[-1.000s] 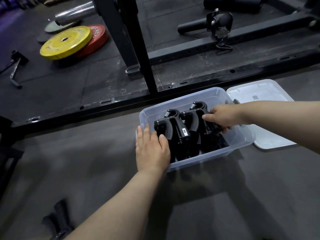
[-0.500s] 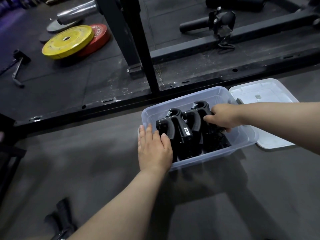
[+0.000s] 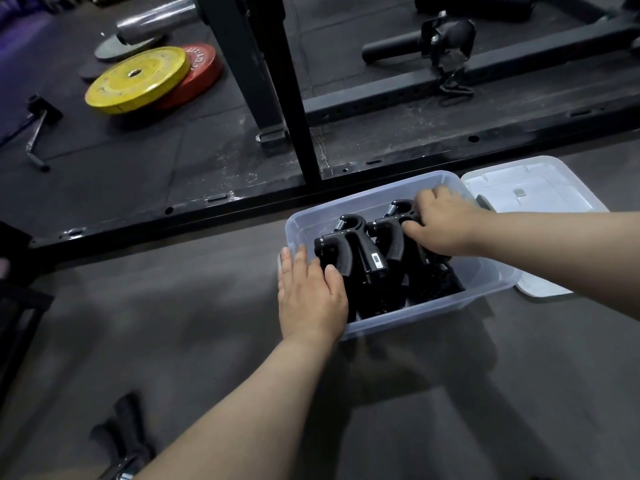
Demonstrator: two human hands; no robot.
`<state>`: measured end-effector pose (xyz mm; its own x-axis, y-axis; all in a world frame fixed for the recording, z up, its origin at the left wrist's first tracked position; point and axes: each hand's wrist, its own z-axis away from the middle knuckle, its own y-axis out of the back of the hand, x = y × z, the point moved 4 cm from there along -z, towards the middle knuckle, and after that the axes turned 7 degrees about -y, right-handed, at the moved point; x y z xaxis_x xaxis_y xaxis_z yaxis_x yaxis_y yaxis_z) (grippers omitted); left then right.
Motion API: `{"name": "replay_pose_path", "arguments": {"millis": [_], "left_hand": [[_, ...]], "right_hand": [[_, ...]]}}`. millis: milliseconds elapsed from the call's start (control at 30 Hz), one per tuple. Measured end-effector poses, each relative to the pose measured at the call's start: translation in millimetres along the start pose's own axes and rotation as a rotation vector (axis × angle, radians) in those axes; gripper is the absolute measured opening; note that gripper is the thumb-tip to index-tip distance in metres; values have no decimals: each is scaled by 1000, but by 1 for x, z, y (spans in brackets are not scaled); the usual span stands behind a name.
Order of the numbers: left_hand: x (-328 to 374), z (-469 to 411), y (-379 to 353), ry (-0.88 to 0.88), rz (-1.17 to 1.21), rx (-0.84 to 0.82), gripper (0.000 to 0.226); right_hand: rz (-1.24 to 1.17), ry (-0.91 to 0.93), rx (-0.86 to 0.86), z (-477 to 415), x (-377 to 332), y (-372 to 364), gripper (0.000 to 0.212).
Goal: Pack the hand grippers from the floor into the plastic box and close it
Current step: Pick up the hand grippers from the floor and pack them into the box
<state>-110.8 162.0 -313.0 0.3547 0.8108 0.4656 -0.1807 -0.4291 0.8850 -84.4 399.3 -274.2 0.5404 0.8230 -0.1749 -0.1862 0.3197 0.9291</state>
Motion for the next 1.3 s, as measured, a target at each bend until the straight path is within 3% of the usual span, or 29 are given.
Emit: {"name": "replay_pose_path", "arguments": {"millis": [67,200,367,700,800,1300], "left_hand": [[0,0,0,-2,-4,-2,51],[0,0,-1,-4,0,2,51],[-1,0,-2,-6,-12,3,53],[-1,-1,-2,-7,-11,18,60],[-1,-1,-1,-4,-10,10,59],[-2,0,-2,-10,-13,3,52]], "right_hand": [[34,15,14,0,-7,1,52],[65,-45,-123,2,-18,-11,62],[40,-81,-153,3,-24,-20,45],[5,-42,-43,-1,-20,-16,56],[-21,-42,8,-2,-20,-15,50],[-51,4,-28,-6,-19,-15,46]]}}
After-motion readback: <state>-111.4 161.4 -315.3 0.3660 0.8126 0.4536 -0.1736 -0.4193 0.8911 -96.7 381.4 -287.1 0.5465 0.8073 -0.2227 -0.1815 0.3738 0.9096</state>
